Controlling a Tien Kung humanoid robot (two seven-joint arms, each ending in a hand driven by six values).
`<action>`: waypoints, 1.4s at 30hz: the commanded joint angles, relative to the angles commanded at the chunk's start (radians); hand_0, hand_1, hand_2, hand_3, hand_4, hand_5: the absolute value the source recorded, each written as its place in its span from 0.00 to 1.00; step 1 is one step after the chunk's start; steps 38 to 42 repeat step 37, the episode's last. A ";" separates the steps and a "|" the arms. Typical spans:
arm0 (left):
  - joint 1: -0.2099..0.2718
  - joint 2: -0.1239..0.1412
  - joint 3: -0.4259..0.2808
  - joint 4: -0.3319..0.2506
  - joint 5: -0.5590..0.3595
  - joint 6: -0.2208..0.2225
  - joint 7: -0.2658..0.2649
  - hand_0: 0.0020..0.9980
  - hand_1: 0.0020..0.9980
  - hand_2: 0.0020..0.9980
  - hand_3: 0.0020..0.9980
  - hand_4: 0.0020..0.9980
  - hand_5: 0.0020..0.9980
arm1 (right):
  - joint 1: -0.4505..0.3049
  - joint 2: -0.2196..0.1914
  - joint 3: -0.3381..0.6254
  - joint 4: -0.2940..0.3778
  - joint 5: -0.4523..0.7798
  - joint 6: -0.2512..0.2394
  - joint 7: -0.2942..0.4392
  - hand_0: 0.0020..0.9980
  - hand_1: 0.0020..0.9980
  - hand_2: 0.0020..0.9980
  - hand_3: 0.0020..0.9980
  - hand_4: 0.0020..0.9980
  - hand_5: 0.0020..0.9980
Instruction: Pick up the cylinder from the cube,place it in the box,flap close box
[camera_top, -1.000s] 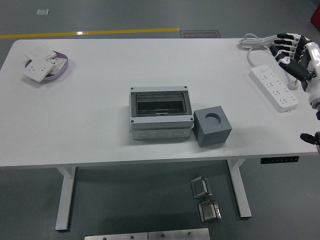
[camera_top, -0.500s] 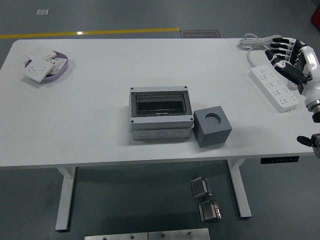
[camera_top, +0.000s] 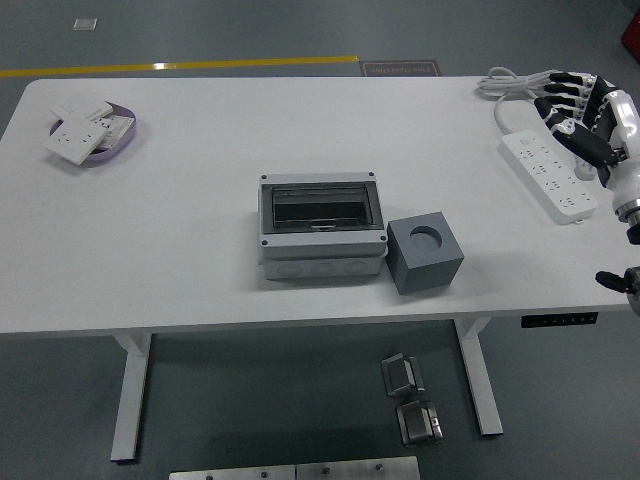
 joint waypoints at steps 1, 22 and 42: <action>0.000 0.000 0.000 0.000 0.000 0.000 0.000 0.59 0.63 0.61 0.62 0.66 0.18 | 0.000 0.000 -0.001 -0.001 0.000 0.000 0.000 0.65 0.68 0.69 0.69 0.82 0.31; 0.001 0.009 0.013 0.000 -0.006 0.001 0.000 0.59 0.63 0.61 0.62 0.66 0.18 | 0.005 -0.009 -0.005 -0.002 -0.001 0.002 0.003 0.63 0.67 0.69 0.68 0.82 0.29; -0.008 0.011 0.042 0.000 -0.049 -0.006 -0.013 0.59 0.63 0.61 0.62 0.66 0.18 | 0.007 -0.001 -0.005 -0.003 0.000 0.001 0.004 0.63 0.67 0.68 0.68 0.82 0.28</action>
